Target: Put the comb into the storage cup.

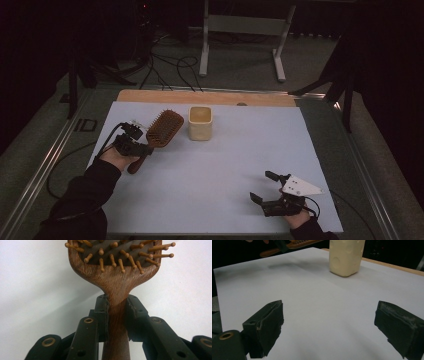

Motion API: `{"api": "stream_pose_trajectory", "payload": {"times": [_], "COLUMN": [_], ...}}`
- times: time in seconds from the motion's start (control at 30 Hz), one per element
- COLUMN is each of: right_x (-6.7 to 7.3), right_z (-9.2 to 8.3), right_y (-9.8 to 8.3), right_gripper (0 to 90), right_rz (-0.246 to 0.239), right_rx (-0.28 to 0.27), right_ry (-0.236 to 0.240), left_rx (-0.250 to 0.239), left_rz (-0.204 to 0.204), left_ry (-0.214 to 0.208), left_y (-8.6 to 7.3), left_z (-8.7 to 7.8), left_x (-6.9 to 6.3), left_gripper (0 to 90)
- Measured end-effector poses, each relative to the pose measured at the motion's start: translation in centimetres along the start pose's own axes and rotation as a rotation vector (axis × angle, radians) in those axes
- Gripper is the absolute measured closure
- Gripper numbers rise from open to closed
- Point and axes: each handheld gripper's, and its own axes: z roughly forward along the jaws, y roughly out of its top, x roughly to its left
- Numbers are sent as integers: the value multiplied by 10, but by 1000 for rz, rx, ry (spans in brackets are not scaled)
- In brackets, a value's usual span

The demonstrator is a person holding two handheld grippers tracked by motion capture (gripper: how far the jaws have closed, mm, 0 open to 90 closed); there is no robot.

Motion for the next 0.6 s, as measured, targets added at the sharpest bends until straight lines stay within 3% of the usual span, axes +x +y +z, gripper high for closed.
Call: {"api": "stream_pose_trajectory", "payload": {"times": [0.37,0.6], "right_x": [0,0], "right_z": [0,0], "right_y": [0,0], "right_gripper": [84,84], "right_rz": [1,4], "right_rx": [0,3], "right_ry": [-1,0], "left_rx": [-102,-156], "left_rz": [41,70], "left_ry": [-1,-27], "left_y": [4,6], "left_z": [-21,-27], "left_x": [-20,-36], "left_gripper": [745,745]}}
